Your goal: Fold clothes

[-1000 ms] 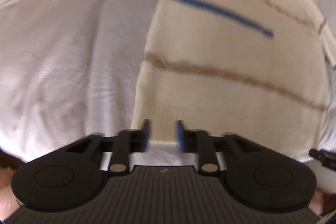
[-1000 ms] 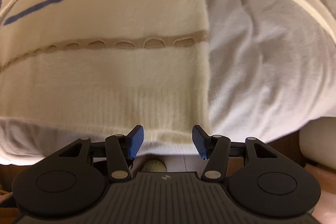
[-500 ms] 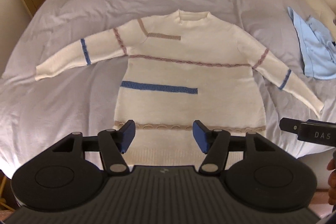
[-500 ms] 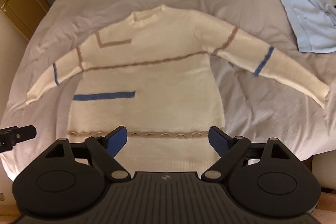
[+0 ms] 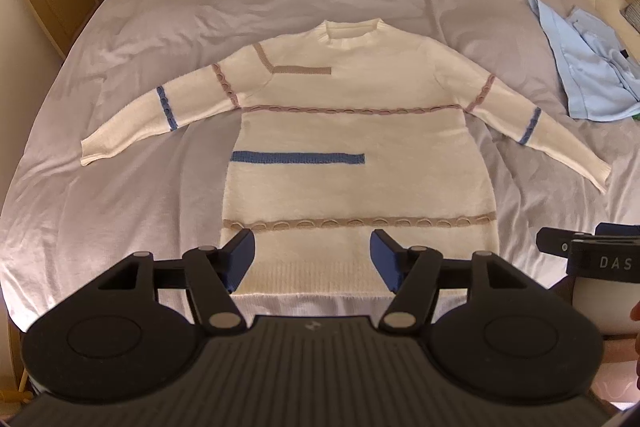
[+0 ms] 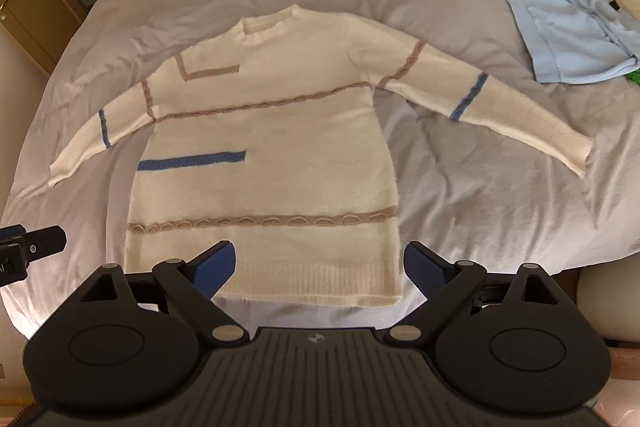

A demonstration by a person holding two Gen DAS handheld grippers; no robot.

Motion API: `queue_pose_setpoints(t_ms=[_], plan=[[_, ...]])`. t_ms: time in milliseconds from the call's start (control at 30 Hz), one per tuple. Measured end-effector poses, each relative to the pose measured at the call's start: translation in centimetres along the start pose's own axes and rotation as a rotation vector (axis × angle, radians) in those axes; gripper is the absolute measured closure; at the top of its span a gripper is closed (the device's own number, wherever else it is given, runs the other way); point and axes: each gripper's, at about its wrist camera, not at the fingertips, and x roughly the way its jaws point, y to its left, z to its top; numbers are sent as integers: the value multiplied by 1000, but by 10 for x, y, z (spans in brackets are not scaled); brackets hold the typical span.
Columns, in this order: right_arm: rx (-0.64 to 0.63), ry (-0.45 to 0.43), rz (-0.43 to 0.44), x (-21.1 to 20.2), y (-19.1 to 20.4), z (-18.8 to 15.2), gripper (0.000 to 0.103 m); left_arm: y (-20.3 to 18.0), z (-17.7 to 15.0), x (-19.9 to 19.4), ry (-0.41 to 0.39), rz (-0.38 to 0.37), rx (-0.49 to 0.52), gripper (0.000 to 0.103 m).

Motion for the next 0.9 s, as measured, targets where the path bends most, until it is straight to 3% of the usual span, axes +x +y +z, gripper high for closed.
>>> queue_pose_setpoints(t_ms=[567, 900], plan=[[-40, 2, -26, -20, -3, -19, 5, -5, -17, -20, -16, 11, 43, 38], [-33, 20, -60, -23, -6, -31, 3, -10, -33, -12, 27, 5, 76, 38]])
